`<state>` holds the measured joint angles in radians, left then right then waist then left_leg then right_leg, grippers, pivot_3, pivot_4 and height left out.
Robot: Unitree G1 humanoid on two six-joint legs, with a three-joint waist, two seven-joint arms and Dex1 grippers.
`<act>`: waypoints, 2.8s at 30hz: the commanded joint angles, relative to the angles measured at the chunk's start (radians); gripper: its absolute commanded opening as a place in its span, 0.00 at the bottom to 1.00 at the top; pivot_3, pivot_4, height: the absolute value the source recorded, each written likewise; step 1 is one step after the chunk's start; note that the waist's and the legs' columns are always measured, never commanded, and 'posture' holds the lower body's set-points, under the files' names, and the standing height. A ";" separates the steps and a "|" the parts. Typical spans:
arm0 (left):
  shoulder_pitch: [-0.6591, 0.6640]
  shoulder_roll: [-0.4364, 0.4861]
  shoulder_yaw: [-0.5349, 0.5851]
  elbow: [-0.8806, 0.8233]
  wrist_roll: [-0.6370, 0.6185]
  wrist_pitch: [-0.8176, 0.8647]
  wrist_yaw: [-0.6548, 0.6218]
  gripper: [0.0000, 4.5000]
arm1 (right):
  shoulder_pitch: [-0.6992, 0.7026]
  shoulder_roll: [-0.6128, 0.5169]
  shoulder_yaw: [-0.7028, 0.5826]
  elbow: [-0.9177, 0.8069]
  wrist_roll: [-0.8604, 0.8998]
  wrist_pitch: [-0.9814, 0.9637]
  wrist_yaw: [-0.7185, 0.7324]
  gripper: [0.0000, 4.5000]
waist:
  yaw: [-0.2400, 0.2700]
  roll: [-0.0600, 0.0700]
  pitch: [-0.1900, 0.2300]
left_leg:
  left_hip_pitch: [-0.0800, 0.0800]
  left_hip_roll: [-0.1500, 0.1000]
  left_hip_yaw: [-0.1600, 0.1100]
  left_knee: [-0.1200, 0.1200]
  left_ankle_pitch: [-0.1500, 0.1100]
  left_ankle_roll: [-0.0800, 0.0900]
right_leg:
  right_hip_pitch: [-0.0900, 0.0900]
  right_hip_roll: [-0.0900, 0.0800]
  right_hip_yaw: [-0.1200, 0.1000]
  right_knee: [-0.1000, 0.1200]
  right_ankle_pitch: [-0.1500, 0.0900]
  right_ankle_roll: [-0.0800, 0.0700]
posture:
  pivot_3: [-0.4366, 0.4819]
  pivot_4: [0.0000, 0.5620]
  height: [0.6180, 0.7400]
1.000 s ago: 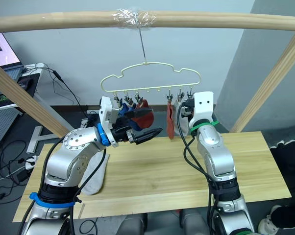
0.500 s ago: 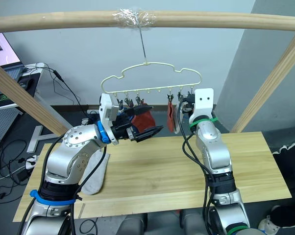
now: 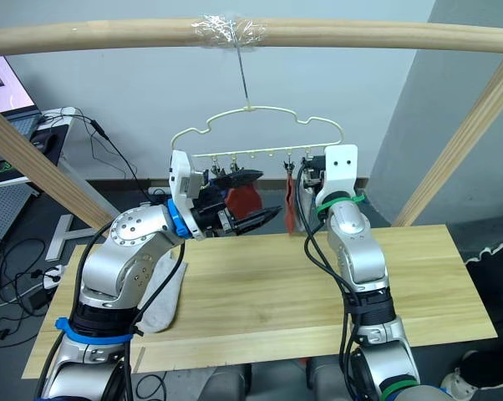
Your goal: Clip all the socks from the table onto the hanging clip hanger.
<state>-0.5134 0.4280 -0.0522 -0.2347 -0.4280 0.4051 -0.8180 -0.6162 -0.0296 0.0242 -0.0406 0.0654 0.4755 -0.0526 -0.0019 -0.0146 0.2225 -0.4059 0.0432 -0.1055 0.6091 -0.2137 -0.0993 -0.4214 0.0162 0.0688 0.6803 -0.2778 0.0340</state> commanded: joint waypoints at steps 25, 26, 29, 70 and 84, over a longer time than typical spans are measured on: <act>-0.011 -0.029 0.009 -0.034 -0.027 -0.015 0.007 0.95 | -0.018 -0.021 -0.003 -0.024 -0.051 -0.031 0.025 0.00 | 0.001 0.000 0.000 | 0.000 0.000 0.000 0.000 0.000 0.000 | 0.000 0.000 0.000 0.000 0.001 -0.001 | 0.65 0.38 1.00; -0.009 -0.030 0.009 -0.036 -0.027 -0.015 0.006 0.95 | -0.014 -0.024 -0.004 -0.030 -0.052 -0.027 0.027 0.00 | 0.001 0.000 0.000 | 0.000 0.000 0.000 0.000 0.000 0.000 | 0.000 0.000 0.000 0.000 0.001 -0.002 | 0.65 0.38 1.00; 0.007 -0.030 0.010 -0.040 -0.026 -0.011 0.007 0.95 | 0.003 -0.040 -0.006 -0.062 -0.045 0.005 0.049 0.00 | 0.001 0.000 0.000 | 0.000 0.000 0.000 0.000 0.000 0.000 | 0.000 0.000 0.000 0.000 0.001 -0.002 | 0.65 0.37 1.00; 0.214 0.109 0.177 0.747 0.256 0.107 0.310 0.55 | -0.054 -0.387 -0.092 -0.327 0.269 0.640 0.367 0.00 | 0.006 0.000 0.000 | 0.004 0.000 0.000 0.000 0.000 0.000 | 0.003 -0.001 0.000 0.000 -0.001 0.002 | 0.61 0.39 1.00; 0.263 -0.041 0.092 0.264 0.122 0.240 0.231 0.00 | -0.102 -0.360 -0.151 -0.303 0.304 0.719 0.355 0.00 | 0.011 -0.001 0.000 | 0.002 -0.001 0.000 0.000 0.000 0.000 | 0.002 -0.001 -0.001 0.000 -0.001 0.002 | 0.62 0.37 1.00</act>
<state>-0.2402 0.4034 0.0431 0.1572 -0.2466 0.6085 -0.5794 -0.6956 -0.3898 -0.0886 -0.3385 0.3483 1.1685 0.3159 0.0095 -0.0153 0.2227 -0.4045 0.0427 -0.1062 0.6093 -0.2137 -0.0993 -0.4194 0.0148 0.0679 0.6802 -0.2786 0.0354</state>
